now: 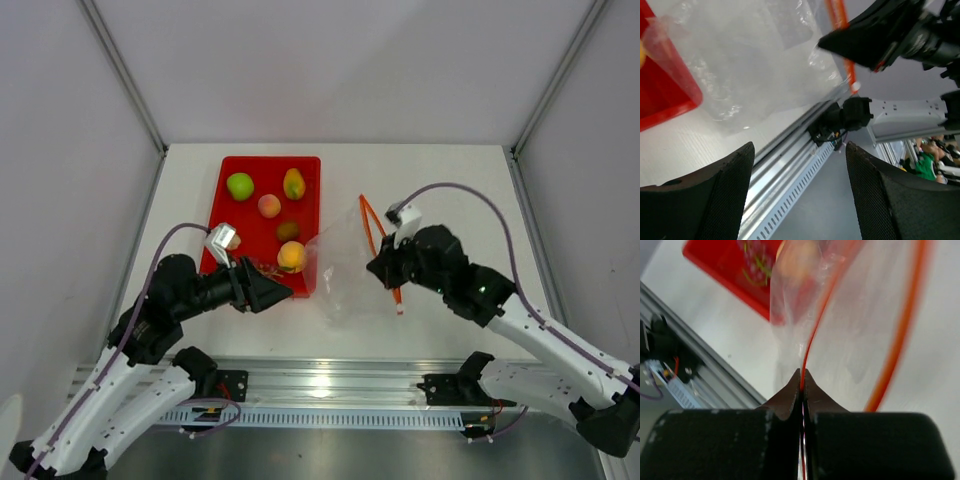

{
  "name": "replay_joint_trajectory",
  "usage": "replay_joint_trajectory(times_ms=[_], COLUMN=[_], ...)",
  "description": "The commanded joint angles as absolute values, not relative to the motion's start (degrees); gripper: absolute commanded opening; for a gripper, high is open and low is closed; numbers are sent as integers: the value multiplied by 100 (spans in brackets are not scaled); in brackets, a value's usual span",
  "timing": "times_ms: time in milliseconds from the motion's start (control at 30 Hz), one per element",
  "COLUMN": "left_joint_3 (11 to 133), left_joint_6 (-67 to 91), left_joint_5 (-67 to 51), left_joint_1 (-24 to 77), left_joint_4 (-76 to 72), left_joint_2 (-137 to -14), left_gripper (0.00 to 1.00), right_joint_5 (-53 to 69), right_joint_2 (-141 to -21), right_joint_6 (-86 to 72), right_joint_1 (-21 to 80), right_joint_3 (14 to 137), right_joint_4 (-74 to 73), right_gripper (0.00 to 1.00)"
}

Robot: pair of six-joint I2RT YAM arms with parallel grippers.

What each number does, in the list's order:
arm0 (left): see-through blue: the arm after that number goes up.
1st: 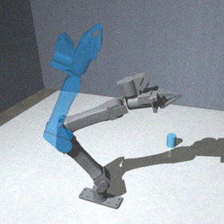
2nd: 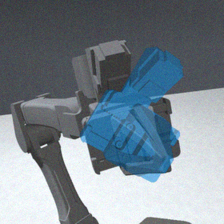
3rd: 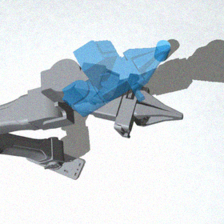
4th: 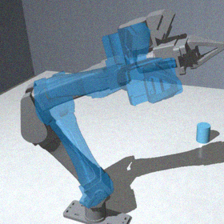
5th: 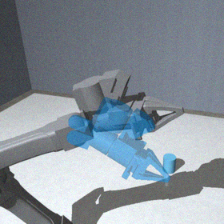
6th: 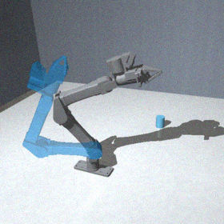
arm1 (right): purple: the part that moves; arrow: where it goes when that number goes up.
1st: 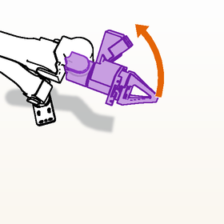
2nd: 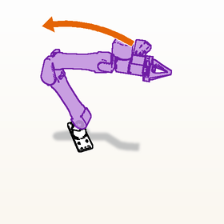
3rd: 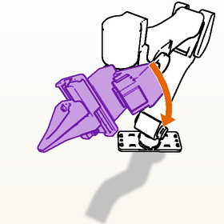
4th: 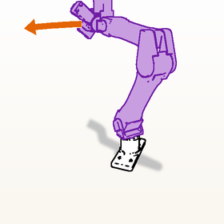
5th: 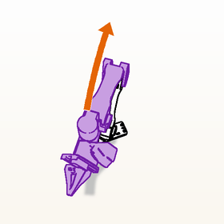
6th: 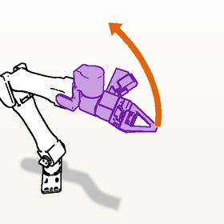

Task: Place the food in the zip-top bag and seal the zipper
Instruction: Pick up the zipper food storage bag at the corner of the board.

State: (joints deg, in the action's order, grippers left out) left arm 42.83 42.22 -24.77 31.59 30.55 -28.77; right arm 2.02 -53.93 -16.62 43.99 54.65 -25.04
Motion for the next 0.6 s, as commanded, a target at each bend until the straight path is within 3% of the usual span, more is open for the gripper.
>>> replay_joint_trajectory(times_ms=[0, 267, 567], left_joint_3=[4184, 3753, 3920], left_joint_6=[4516, 4772, 4843], left_joint_5=[-1925, -1248, -1029], left_joint_1=[3707, 4465, 4711], left_joint_4=[2655, 2654, 2795], left_joint_2=[-2760, -2479, -2391], left_gripper=[74, 73, 73], right_joint_5=[-561, -2126, -3928], right_joint_2=[-5256, -5712, -6609], right_joint_6=[-1985, -2540, -2382], right_joint_1=[5227, 7476, 8683], right_joint_3=[4950, 4763, 6046], right_joint_4=[-2646, -2329, -2909], right_gripper=[0, 0, 0])
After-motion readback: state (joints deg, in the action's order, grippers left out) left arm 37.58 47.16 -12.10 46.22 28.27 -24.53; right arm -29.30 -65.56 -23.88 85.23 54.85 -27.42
